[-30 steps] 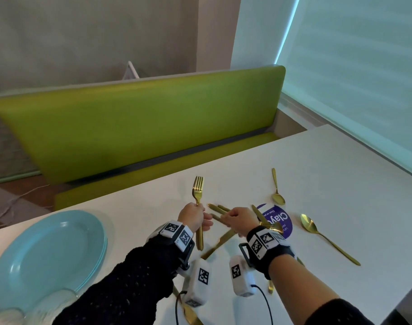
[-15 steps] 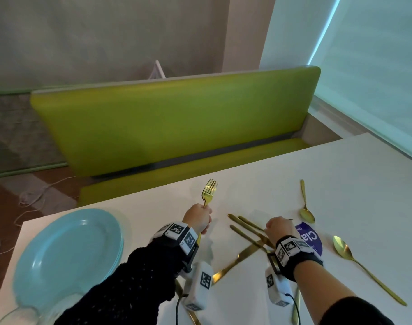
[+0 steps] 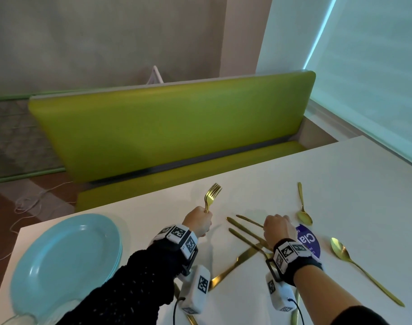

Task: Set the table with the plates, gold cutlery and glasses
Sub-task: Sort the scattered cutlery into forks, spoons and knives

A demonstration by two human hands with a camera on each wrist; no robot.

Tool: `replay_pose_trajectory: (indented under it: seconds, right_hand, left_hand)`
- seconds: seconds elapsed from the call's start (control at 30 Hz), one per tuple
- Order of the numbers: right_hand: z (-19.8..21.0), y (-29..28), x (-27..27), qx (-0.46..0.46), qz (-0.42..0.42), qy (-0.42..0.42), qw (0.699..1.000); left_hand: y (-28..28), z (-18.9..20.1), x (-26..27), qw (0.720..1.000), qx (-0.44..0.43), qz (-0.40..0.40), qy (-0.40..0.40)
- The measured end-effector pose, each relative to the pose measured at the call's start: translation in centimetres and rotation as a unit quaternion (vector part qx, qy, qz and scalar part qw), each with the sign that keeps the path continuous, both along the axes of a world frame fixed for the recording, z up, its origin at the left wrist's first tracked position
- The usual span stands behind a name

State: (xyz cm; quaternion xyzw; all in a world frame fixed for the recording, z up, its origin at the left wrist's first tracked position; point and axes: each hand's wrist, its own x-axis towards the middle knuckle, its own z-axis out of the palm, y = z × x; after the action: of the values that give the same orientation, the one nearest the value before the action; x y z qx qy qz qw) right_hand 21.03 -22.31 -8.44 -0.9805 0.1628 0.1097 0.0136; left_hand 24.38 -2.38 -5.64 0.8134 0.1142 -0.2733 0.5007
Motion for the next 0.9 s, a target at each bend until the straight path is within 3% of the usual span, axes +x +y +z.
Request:
replay_pose_trajectory:
  seconds: [0.17,0.47,0.67,0.83,0.9]
  right_hand:
    - [2.9,1.6,-0.8,0.000,0.135,-0.041,0.990]
    - [7.0,6.4,-4.0,-0.028,0.353,-0.048,0.934]
    - [8.7,7.5,-6.3,-0.029,0.386,-0.005,0.922]
    - [9.6,7.1,-7.9,-0.052,0.378,0.022,0.924]
    - [9.9,6.9,-8.4,-0.060,0.376,0.026,0.924]
  left_hand:
    - [-0.3,0.8,-0.4,0.996,0.064,-0.057,-0.027]
    - [-0.3,1.1,-3.6,0.975,0.146,-0.153,-0.070]
    - [-1.0,1.7,-6.3,0.968,0.061,-0.244,-0.018]
    - [-1.5,2.1,-8.9,0.976,-0.101,-0.184,0.054]
    - [-2.0,2.2,-9.6,0.976,-0.117,-0.172,0.064]
